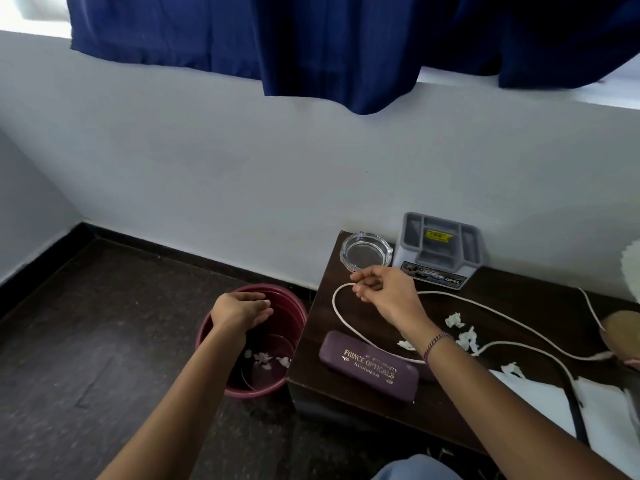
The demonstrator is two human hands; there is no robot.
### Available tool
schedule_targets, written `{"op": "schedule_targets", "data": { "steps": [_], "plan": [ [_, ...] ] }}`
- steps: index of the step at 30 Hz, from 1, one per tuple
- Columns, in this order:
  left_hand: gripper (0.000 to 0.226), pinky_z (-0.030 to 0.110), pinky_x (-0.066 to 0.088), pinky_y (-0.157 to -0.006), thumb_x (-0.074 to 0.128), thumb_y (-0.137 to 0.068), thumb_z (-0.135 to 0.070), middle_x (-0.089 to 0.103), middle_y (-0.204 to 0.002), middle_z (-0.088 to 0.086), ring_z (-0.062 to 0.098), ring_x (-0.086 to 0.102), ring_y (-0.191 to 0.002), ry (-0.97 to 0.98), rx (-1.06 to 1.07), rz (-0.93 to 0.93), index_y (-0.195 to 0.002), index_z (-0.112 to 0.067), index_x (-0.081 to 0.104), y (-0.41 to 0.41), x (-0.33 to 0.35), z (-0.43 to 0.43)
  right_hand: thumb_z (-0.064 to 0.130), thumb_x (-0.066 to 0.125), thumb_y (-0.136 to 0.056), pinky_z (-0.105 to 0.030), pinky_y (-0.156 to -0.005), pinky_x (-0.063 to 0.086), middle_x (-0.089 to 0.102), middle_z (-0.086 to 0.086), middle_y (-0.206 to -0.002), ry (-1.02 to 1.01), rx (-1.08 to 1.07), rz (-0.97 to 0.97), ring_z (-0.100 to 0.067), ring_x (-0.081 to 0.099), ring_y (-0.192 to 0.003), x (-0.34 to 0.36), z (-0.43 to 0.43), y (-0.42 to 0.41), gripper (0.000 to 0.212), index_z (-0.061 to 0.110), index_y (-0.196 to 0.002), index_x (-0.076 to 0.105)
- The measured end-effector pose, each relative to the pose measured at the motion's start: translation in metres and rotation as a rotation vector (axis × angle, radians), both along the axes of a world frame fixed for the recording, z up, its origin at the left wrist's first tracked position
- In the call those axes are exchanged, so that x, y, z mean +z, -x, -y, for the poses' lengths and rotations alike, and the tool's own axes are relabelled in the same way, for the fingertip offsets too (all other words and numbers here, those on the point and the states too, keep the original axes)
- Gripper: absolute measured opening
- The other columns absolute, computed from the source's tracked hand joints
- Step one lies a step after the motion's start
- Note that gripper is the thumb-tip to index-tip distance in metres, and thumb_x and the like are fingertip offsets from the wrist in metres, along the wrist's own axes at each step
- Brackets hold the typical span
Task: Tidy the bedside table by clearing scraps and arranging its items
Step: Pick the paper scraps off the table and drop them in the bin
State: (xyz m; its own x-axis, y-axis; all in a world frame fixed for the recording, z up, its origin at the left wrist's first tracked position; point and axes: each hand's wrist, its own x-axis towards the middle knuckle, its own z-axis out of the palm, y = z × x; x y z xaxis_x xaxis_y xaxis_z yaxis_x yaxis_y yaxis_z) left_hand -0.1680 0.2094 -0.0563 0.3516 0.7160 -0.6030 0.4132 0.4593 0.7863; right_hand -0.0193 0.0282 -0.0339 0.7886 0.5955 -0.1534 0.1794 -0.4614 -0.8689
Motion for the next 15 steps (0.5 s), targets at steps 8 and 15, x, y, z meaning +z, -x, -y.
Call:
{"op": "schedule_targets", "data": {
  "steps": [8, 15],
  "plan": [
    [0.011, 0.036, 0.056, -0.086, 0.069, -0.072, 0.008, 0.071, -0.089, 0.021, 0.027, 0.071, -0.084, -0.061, -0.051, -0.074, -0.077, -0.002, 0.069, -0.012, 0.007, 0.023, 0.01, 0.066, -0.083, -0.019, -0.08, 0.046, 0.064, -0.001, -0.086, 0.287, 0.036, 0.131, -0.01, 0.06, -0.083, 0.005, 0.036, -0.011, 0.015, 0.011, -0.098, 0.069],
    [0.01, 0.031, 0.058, -0.077, 0.067, -0.074, 0.011, 0.07, -0.086, 0.025, 0.03, 0.071, -0.082, -0.072, -0.088, -0.059, -0.075, 0.001, 0.069, -0.024, 0.021, 0.043, 0.026, 0.067, -0.084, -0.034, -0.094, 0.047, 0.048, -0.014, -0.128, 0.873, 0.225, 0.24, -0.029, 0.055, -0.115, -0.007, 0.056, -0.009, 0.043, 0.005, -0.12, 0.058]
  ]
}}
